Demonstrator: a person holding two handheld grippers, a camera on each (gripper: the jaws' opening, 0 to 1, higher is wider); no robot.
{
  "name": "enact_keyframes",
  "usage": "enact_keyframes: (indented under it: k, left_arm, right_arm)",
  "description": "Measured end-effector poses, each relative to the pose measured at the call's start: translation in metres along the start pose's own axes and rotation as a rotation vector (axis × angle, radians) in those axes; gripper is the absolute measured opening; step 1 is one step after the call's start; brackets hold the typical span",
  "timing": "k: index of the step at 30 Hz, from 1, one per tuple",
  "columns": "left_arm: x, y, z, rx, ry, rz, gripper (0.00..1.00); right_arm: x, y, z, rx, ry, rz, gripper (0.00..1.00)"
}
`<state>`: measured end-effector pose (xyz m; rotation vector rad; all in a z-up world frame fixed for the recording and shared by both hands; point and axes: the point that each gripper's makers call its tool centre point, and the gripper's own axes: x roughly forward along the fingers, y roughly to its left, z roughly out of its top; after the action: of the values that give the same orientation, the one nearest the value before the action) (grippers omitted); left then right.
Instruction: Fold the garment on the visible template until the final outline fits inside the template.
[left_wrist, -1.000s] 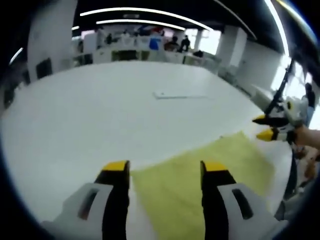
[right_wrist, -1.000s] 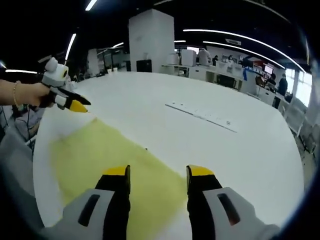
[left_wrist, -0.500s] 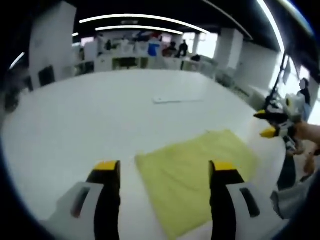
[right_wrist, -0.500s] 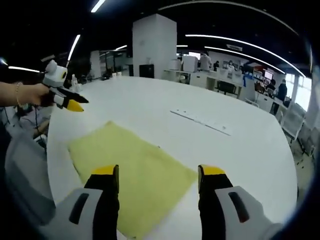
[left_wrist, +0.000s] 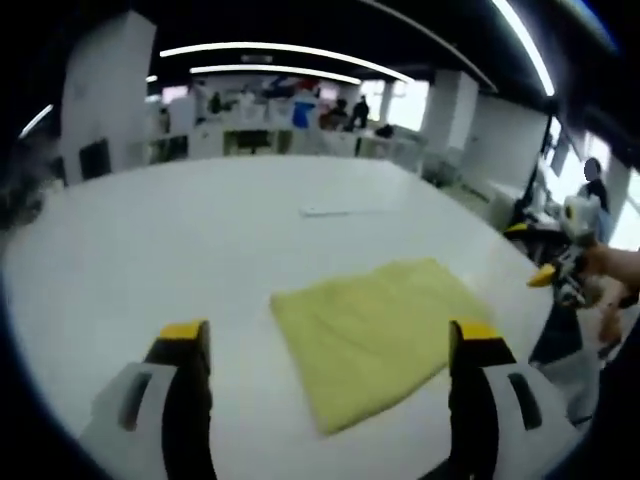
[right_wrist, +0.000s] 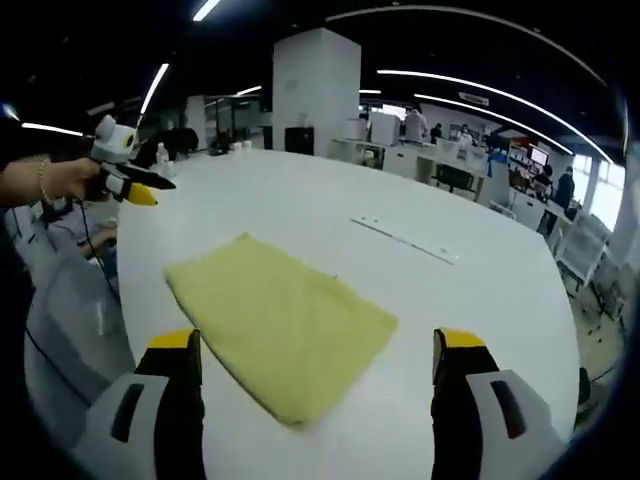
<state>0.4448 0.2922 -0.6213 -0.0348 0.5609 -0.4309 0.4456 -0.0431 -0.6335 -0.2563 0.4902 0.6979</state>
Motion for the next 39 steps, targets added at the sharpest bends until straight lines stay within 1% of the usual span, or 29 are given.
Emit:
enact_keyframes:
  k: [4, 8, 14, 19, 24, 28, 32, 34, 36, 39]
  left_arm:
    - [-0.017, -0.008, -0.008, 0.019, 0.015, -0.025, 0.99]
    - [-0.031, -0.014, -0.015, 0.029, 0.029, -0.046, 0.99]
    - [-0.056, -0.022, -0.032, 0.062, 0.063, -0.066, 0.99]
    - [-0.076, -0.027, -0.041, 0.051, 0.064, -0.068, 0.99]
    - [-0.086, -0.029, -0.048, 0.030, 0.064, -0.058, 0.99]
    - [-0.088, -0.031, -0.052, 0.039, 0.077, -0.057, 0.99]
    - [-0.085, -0.035, -0.048, 0.038, 0.077, -0.060, 0.99]
    - [-0.080, -0.036, -0.049, 0.051, 0.083, -0.066, 0.99]
    - [-0.072, -0.035, -0.053, 0.054, 0.097, -0.072, 0.99]
    - [-0.061, -0.032, -0.061, 0.057, 0.123, -0.078, 0.99]
  right_arm:
    - [-0.017, 0.005, -0.001, 0.029, -0.001, 0.007, 1.00]
    - [-0.032, 0.012, -0.003, 0.031, -0.001, 0.014, 1.00]
    - [-0.058, 0.019, -0.008, 0.061, -0.034, 0.002, 1.00]
    - [-0.078, 0.023, -0.019, 0.078, -0.037, -0.018, 1.00]
    - [-0.094, 0.021, -0.029, 0.104, -0.038, -0.050, 1.00]
    - [-0.099, 0.021, -0.036, 0.117, -0.028, -0.059, 0.99]
    - [-0.097, 0.020, -0.040, 0.128, -0.021, -0.059, 0.96]
    - [-0.093, 0.020, -0.041, 0.125, -0.020, -0.055, 0.94]
    - [-0.086, 0.022, -0.046, 0.120, -0.004, -0.040, 0.91]
    - [-0.075, 0.022, -0.052, 0.116, 0.014, -0.022, 0.88]
